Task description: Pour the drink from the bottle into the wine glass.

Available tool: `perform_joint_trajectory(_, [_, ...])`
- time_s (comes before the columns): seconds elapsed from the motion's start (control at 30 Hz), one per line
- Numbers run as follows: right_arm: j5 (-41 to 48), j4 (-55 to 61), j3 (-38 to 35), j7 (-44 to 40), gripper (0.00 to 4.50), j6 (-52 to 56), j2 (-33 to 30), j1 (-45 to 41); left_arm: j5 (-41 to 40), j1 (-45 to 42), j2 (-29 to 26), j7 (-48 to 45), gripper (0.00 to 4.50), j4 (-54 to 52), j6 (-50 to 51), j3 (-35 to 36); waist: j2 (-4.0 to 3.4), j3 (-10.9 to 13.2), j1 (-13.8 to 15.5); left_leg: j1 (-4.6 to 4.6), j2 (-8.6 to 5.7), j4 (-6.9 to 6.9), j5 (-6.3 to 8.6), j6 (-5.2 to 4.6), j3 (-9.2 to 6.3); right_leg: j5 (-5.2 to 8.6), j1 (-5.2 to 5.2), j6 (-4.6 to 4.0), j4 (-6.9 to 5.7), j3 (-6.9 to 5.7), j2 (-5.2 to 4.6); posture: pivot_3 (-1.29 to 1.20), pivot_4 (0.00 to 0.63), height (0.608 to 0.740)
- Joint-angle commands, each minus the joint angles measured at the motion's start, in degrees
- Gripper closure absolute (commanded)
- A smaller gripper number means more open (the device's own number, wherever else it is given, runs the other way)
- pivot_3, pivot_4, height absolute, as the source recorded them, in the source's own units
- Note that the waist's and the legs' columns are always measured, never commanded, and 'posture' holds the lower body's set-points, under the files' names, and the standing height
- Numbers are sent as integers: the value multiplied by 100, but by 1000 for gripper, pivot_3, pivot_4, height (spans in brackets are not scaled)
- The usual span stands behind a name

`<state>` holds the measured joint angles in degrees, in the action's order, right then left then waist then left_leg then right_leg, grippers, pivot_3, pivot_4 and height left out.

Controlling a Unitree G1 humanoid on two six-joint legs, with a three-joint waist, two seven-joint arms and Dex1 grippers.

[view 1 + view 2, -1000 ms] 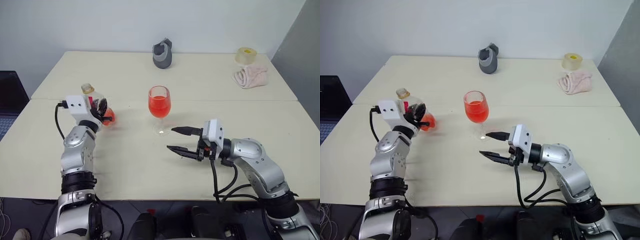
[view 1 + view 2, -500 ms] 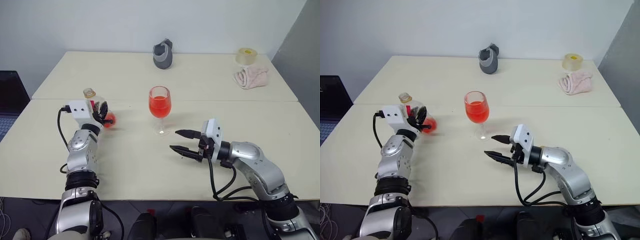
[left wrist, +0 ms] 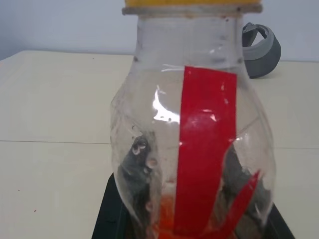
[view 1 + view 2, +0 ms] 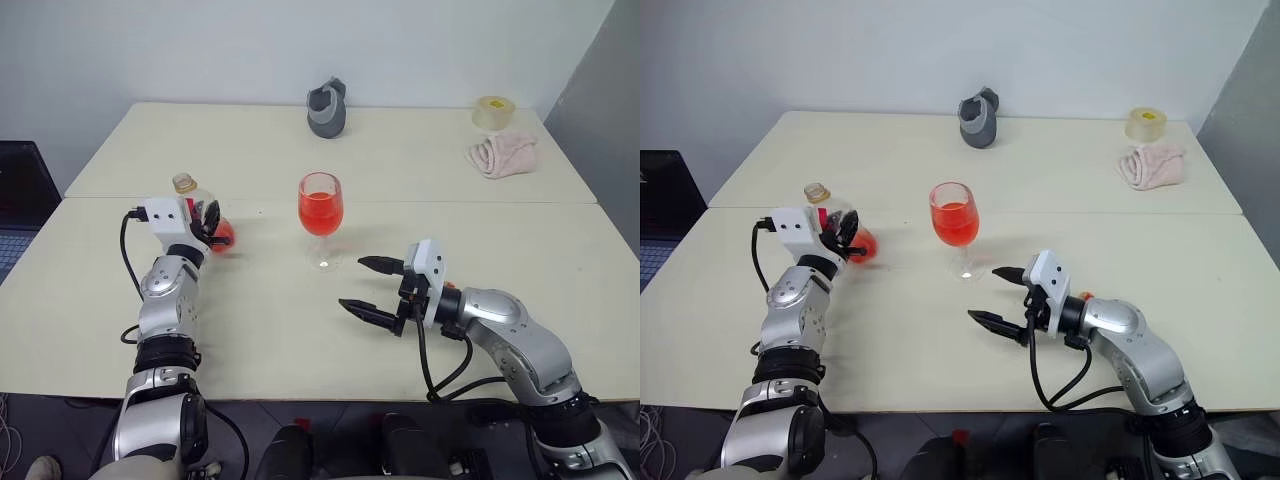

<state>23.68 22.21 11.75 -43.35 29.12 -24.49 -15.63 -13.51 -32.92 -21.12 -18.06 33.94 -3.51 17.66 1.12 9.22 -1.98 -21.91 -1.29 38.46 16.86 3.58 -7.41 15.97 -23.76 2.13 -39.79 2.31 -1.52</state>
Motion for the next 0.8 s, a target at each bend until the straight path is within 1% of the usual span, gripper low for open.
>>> perform_joint_trajectory(0.03, [-25, 120, -68, 29, 0, -174, 32, -22, 50, 17, -72, 15, 2601, -165, -90, -35, 0, 0, 0, 0, 0, 0, 0, 0, 0, 0, 0, 0, 0, 0, 0, 0, 150, 740])
perform_joint_trajectory(0.1, [-39, 97, -67, 23, 0, -202, 42, -20, 46, 55, -70, 23, 1889, -207, -80, -26, 0, 0, 0, 0, 0, 0, 0, 0, 0, 0, 1, 0, 0, 0, 0, 0, 150, 740])
perform_joint_trajectory(0.3, [-82, 2, -51, -13, 0, -326, 69, -38, -11, 267, -70, 81, 35, -473, 24, -4, 0, 0, -2, 1, 1, -1, 0, 0, 0, 0, 1, 0, 1, 1, 0, 0, 150, 740])
perform_joint_trajectory(0.47, [-77, 52, -53, 17, 0, -349, 99, 30, -146, 843, 30, 163, 35, -1229, 413, 9, 0, 0, -6, 4, 2, -4, 0, 0, 0, 0, 1, 0, 2, 2, 0, 0, 150, 740])
perform_joint_trajectory(0.6, [-123, 193, -49, 73, 0, -315, 37, 188, -386, 1548, 111, 117, 35, -2329, 1126, -53, 0, 0, 2, 4, 4, -6, 1, -1, -1, 0, 3, 0, 6, 2, -1, 0, 150, 740])
perform_joint_trajectory(0.73, [-56, 400, -198, 258, 0, -176, -5, 377, -732, 2151, 72, 97, 35, -3374, 1875, 31, -1, 0, 3, 5, 11, -8, 10, -18, -4, 0, 7, 0, 10, 2, -2, 0, 150, 740])
perform_joint_trajectory(0.8, [-40, 597, -307, 459, 0, -97, -13, 577, -923, 2598, 37, 80, 35, -4050, 2269, 56, -1, 0, 8, 9, 10, -9, 11, -19, -6, 0, 13, 0, 13, -1, -2, 0, 150, 740])
